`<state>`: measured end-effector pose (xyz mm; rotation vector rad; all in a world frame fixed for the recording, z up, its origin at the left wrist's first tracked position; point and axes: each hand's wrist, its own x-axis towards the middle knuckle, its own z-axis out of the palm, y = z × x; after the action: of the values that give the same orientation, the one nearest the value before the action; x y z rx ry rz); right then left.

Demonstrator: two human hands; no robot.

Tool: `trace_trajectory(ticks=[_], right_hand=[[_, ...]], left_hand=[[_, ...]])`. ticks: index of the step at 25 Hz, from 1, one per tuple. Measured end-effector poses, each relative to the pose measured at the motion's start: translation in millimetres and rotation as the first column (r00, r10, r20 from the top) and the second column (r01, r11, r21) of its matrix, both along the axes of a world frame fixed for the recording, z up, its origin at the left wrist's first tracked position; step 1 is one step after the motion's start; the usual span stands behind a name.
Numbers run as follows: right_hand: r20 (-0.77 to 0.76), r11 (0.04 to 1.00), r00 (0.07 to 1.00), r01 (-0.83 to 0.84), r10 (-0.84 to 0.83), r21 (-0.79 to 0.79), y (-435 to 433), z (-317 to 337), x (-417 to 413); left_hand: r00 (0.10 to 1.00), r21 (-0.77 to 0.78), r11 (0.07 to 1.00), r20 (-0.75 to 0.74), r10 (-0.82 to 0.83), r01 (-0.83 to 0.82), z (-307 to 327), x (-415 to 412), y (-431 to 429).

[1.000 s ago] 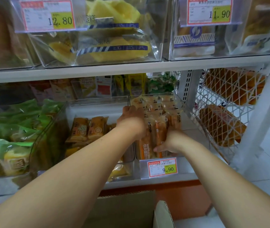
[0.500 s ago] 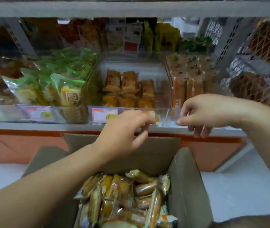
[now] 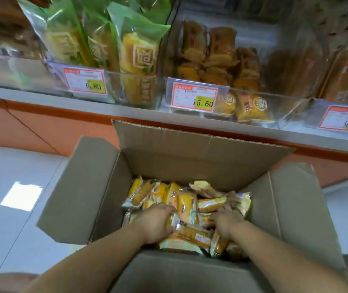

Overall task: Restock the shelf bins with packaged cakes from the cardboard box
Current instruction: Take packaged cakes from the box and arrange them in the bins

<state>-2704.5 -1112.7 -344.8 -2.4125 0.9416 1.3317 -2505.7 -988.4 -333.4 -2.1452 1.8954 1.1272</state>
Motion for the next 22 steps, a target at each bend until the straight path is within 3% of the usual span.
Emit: trace_trajectory(ticks=[5, 7, 10, 13, 15, 18, 20, 22], right_hand=[[-0.031, 0.971, 0.985, -0.172, 0.169, -0.164, 10, -11, -14], [0.005, 0.982, 0.990, -0.137, 0.138, -0.130, 3, -4, -16], [0.062, 0.979, 0.981, 0.179, -0.186, 0.098, -10, 16, -21], [0.141, 0.786, 0.804, 0.502, -0.578, 0.360, -19, 33, -27], [0.218, 0.596, 0.586, 0.591, -0.780, 0.544, -18, 42, -31], [0.144, 0.264, 0.247, 0.573, -0.958, 0.776, -15, 50, -36], [0.077, 0.151, 0.163, 0.518, -0.984, 0.842, -13, 56, -34], [0.062, 0.102, 0.100, 0.478, -0.993, 0.872, -10, 60, -33]], left_hand=[[0.995, 0.144, 0.987, -0.061, 0.083, -0.073, -25, -16, -14], [0.996, 0.164, 0.984, -0.037, 0.079, -0.071, -26, -16, -21], [0.997, 0.184, 0.981, -0.032, 0.072, -0.065, -25, -12, -25], [0.950, 0.167, 0.960, -0.179, 0.256, -0.227, -23, 0, -19], [0.810, 0.185, 0.888, -0.364, 0.460, -0.421, -13, 7, -14], [0.490, 0.276, 0.728, -0.586, 0.645, -0.628, 14, 8, -9], [0.327, 0.341, 0.645, -0.647, 0.689, -0.684, 29, 6, -9], [0.211, 0.400, 0.604, -0.686, 0.696, -0.690, 40, 4, -7]])
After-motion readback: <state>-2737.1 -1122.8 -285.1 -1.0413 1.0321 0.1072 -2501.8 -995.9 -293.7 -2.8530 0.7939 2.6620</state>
